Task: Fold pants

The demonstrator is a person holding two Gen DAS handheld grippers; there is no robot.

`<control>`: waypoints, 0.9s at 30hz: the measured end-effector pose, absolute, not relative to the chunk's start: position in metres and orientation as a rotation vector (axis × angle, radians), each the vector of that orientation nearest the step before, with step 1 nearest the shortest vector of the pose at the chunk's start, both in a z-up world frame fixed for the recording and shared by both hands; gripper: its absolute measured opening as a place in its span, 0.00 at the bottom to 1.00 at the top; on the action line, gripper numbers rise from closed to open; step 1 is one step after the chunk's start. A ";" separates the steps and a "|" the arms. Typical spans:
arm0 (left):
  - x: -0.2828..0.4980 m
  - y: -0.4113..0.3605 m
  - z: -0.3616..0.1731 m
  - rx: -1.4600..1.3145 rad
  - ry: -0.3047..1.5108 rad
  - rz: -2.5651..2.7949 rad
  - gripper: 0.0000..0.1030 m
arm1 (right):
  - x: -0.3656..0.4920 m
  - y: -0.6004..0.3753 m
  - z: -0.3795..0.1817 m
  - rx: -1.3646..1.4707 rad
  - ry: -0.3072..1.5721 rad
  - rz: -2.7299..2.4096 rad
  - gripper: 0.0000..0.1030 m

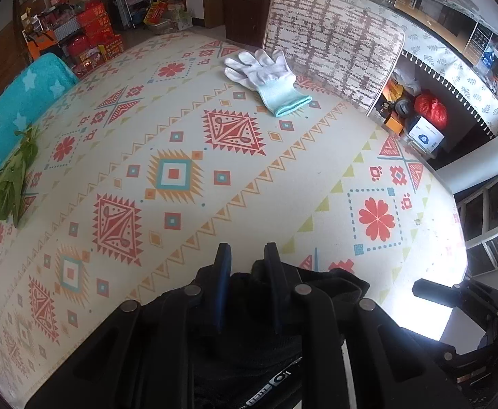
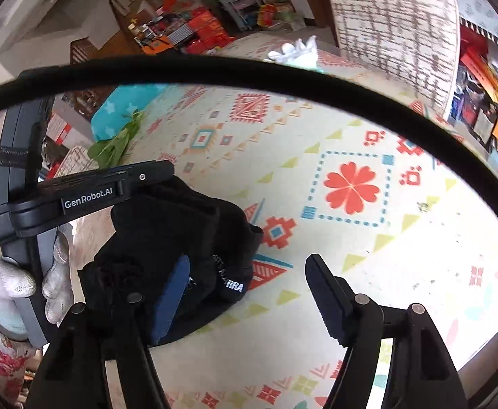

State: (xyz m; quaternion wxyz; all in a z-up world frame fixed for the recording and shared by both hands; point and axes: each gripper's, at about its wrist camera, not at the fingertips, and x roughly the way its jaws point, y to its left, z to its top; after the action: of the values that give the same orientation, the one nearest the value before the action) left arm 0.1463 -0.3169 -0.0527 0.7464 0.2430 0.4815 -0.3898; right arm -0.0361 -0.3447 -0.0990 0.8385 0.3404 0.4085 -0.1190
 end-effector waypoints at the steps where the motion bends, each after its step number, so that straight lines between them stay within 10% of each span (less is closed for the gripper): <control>1: 0.148 -0.320 -0.056 0.527 1.067 -0.857 0.19 | -0.039 -0.348 -0.102 0.736 0.867 -0.254 0.74; 20: 0.164 -0.335 -0.073 0.525 1.125 -0.831 0.19 | 0.026 -0.352 -0.144 0.847 0.867 -0.047 0.79; 25: 0.164 -0.327 -0.068 0.515 1.108 -0.827 0.18 | 0.031 -0.341 -0.132 0.794 0.884 -0.049 0.22; 27: 0.164 -0.320 -0.062 0.490 1.106 -0.834 0.18 | 0.026 -0.345 -0.128 0.819 0.870 -0.048 0.21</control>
State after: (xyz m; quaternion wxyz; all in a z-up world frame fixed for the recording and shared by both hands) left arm 0.1639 -0.3199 -0.0620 0.7421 0.2235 0.5044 -0.3807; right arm 0.0260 -0.3449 -0.1284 0.8265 0.3854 0.4097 -0.0227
